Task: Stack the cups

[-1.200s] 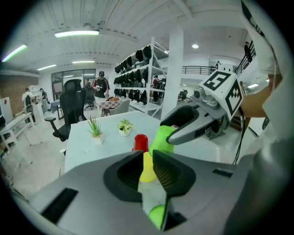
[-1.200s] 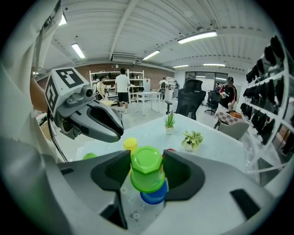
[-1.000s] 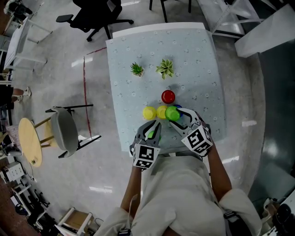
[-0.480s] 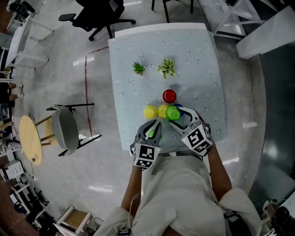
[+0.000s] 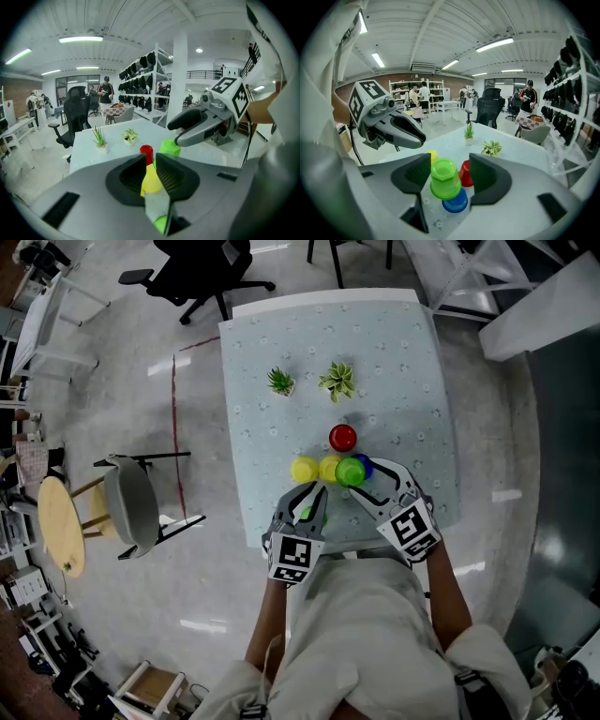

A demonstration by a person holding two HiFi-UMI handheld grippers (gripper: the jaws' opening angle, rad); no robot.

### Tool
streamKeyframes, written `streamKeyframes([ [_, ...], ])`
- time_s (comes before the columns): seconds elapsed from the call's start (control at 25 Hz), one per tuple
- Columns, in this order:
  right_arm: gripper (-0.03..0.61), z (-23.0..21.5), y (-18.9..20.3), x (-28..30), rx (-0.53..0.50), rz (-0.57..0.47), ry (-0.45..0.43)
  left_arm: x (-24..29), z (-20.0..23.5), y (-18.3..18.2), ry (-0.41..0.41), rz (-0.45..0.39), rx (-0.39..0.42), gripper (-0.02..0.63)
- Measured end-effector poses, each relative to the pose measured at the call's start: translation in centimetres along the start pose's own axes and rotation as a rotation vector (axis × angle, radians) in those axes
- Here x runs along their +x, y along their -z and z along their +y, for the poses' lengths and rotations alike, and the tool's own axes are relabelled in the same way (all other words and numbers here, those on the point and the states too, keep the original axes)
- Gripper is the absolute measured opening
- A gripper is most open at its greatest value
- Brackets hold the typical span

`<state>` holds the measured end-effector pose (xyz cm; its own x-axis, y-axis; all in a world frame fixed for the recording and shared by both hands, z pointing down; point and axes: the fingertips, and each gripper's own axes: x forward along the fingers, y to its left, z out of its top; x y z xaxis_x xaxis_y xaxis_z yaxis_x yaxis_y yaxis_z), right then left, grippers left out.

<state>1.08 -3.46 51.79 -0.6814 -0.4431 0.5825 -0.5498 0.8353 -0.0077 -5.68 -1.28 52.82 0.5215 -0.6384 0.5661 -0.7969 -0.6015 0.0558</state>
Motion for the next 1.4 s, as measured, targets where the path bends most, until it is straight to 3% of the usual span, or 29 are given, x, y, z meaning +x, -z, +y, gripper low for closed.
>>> streamKeyframes([
  [0.32,0.244,-1.2,-1.1,-0.4,-0.001,-0.026,0.022,0.7,1.4,-2.8,0.018,-0.022,0.05,0.071],
  [0.64,0.238,-2.4,-1.1,-0.4,0.03,-0.032,0.049,3.3,2.5,-5.0,0.106,0.003,0.146,0.072],
  [1.04,0.233,-4.2,0.1,-0.5,0.089,-0.017,0.093,9.0,2.2,-3.9,0.233,0.095,0.247,0.15],
  [1.4,0.233,-5.3,1.2,-0.5,0.14,-0.002,0.121,12.6,1.6,-1.8,0.305,0.182,0.281,0.18],
])
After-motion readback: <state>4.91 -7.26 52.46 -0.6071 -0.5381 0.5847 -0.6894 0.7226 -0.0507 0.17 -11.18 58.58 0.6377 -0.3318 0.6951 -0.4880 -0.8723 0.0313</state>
